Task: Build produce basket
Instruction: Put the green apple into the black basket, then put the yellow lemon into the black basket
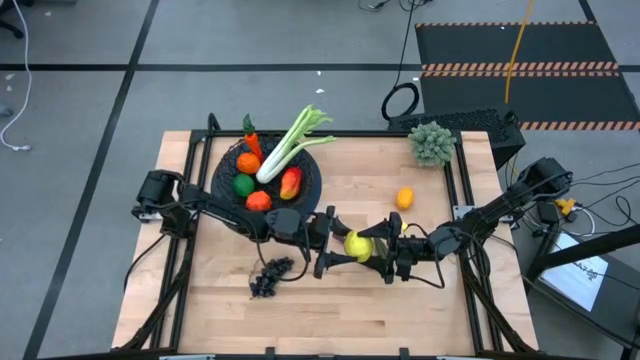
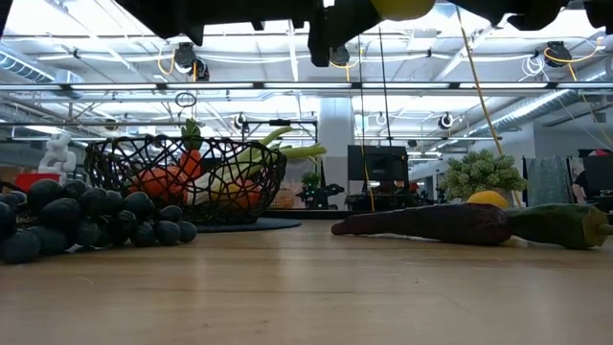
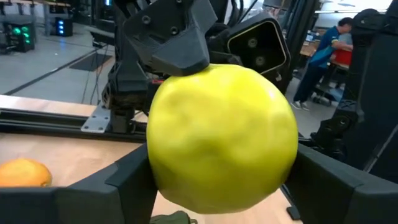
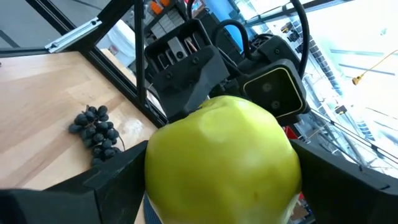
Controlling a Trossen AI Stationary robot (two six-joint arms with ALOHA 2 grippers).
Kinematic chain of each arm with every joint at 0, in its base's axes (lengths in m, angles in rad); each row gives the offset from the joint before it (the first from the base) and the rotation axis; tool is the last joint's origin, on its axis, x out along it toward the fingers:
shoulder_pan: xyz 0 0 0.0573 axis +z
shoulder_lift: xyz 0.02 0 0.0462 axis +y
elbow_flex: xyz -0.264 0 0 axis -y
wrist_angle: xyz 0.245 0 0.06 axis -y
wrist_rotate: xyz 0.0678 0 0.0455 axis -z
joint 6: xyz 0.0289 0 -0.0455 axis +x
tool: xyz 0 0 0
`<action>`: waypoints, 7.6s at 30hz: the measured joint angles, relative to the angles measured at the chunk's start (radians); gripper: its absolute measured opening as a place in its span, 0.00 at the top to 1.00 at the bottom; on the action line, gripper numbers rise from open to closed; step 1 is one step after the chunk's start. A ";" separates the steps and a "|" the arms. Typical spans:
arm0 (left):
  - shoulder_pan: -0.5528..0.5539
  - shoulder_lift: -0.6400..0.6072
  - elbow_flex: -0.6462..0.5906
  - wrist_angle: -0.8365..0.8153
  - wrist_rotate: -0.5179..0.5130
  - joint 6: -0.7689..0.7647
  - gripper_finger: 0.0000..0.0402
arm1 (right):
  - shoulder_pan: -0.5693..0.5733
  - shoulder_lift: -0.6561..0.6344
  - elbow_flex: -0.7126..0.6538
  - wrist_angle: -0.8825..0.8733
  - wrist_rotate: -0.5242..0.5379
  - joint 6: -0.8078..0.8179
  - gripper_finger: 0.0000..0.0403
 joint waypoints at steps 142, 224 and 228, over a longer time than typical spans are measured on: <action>0.179 -0.701 0.000 -1.297 -0.500 -0.068 0.38 | -0.240 -0.020 -0.072 -0.360 0.386 1.244 0.01; -0.070 -0.608 -0.001 -1.011 -0.570 -0.031 0.41 | -0.518 -0.068 -0.137 -1.246 0.104 2.045 0.37; -0.070 -0.608 -0.001 -1.011 -0.570 -0.031 0.41 | -0.497 -0.094 -0.137 -1.171 0.069 1.954 0.36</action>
